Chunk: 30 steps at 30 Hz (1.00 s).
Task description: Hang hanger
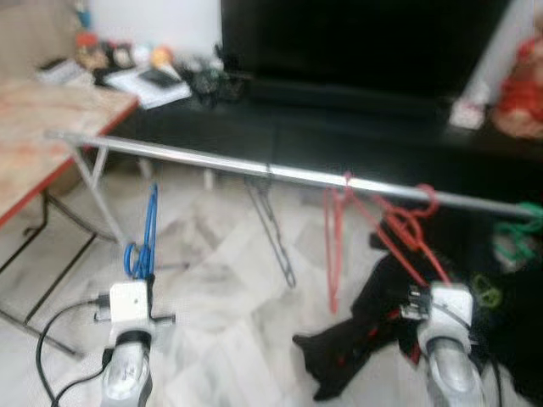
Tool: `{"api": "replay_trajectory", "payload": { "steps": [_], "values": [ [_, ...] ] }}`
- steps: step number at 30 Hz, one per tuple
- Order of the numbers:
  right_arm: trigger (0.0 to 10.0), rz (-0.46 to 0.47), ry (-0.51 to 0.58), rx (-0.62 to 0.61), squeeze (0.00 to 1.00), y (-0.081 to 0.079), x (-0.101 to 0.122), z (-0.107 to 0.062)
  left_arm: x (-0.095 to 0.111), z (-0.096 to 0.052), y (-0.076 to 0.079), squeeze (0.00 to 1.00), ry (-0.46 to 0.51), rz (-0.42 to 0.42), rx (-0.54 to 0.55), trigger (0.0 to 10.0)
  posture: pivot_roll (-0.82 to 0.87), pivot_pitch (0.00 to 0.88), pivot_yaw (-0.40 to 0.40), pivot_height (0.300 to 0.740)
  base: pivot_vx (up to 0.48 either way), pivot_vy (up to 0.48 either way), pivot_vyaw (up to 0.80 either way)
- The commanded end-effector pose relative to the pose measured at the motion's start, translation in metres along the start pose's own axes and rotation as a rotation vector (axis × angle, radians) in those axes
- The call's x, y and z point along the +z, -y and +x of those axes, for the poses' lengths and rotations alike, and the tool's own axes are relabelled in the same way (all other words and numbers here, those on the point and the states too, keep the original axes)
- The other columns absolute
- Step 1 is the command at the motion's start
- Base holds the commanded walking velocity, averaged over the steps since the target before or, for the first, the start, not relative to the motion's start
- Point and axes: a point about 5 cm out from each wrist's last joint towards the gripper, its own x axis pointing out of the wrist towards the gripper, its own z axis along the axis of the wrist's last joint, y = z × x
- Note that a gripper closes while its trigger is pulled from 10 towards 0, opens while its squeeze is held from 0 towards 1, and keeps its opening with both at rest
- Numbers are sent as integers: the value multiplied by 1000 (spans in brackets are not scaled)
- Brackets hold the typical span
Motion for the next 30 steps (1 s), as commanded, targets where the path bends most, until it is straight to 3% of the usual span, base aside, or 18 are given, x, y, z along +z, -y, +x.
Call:
{"api": "replay_trajectory", "payload": {
  "steps": [1, 4, 8, 9, 10, 11, 17, 21, 24, 30],
  "values": [
    [10000, -20, -15, -8, 0, 6, -5, 0, -2, 1, -6, 0, -8, 6, 18, 10000, -181, 0, -75, 740, -240, 0, 0],
    [10000, -36, 1, -16, 0, 13, 25, 21, -2, 4, -15, 0, -10, 13, 59, 10000, -222, 0, -86, 740, -244, 0, 0],
    [10000, 24, -7, -83, 0, 21, 39, 28, -3, 3, -16, 0, -17, 17, 65, 10000, -208, 0, -97, 740, -244, 0, 0],
    [10000, 9, 30, -43, 0, 16, 45, 25, -2, 2, -16, 0, -11, 19, 61, 10000, -170, 1, -97, 740, -247, 0, 0],
    [10000, -27, 89, 32, 0, 8, 49, 17, 1, 2, -16, 0, 0, 18, 59, 10000, -139, 0, -93, 740, -247, 0, 0],
    [10000, 9, 124, 73, 0, 1, 45, 2, 3, 1, -17, 0, 7, 10, 69, 10000, -124, 10, -89, 740, -255, 0, 0],
    [10000, 23, 101, 70, 0, -2, 16, -37, 2, -4, -20, 0, 8, 3, 92, 10000, -116, 17, -59, 740, -263, 0, 0],
    [10000, -7, 112, 147, 0, -9, 3, -68, -1, -6, -20, 0, -1, 5, 83, 10000, -125, 3, -32, 740, -275, 0, 0],
    [10000, -24, 108, 223, 0, -20, 2, -67, 0, -4, -18, 0, 1, 7, 76, 10000, -127, 11, -39, 740, -289, 0, 0],
    [10000, 18, 101, 257, 0, -38, 23, -41, 7, 3, -15, 0, 21, 1, 60, 10000, -124, 0, -24, 740, -289, 0, 0]
  ]
}}
